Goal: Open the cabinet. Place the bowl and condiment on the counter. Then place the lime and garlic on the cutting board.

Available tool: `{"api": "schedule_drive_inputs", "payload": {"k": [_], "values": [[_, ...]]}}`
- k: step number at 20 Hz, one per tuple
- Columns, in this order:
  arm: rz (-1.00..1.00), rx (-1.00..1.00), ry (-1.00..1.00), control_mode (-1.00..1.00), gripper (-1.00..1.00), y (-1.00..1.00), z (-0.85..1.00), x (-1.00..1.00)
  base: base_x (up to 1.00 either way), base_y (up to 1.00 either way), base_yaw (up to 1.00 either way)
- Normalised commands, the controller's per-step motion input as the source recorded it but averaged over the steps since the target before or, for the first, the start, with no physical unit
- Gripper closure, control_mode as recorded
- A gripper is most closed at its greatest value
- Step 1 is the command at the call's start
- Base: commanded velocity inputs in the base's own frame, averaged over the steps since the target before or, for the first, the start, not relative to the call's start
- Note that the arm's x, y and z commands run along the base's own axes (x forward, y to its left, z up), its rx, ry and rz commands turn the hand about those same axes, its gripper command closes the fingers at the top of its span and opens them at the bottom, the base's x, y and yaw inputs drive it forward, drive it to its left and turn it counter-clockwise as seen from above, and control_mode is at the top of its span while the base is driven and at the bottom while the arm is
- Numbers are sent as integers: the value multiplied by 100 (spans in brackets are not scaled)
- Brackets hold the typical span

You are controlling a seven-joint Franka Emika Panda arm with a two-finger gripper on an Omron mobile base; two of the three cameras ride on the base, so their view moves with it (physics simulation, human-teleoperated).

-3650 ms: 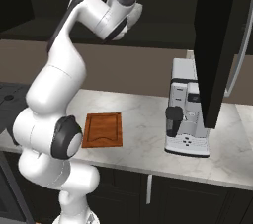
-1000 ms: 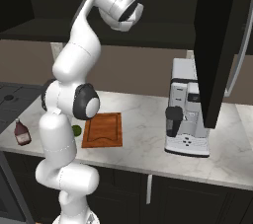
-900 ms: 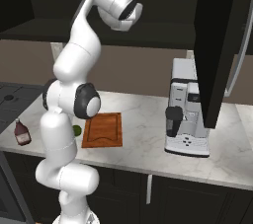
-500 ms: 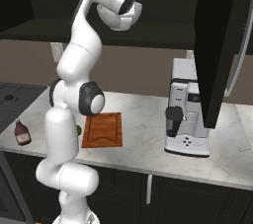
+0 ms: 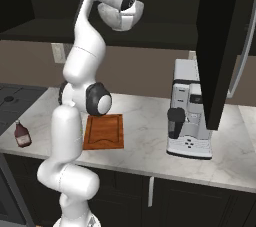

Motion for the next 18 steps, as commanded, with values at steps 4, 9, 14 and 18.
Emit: {"api": "schedule_drive_inputs", "payload": {"k": [4, 9, 14, 18], "values": [[0, -2, 15, -100, 100, -15, -12, 0, 0, 0, 0], [0, 0, 12, -100, 100, -21, -8, 0, 0, 0, 0], [0, 0, 2, -100, 100, -27, 1, -22, 0, 0, 0], [0, 0, -3, -100, 100, -25, 28, -64, 0, 0, 0]]}}
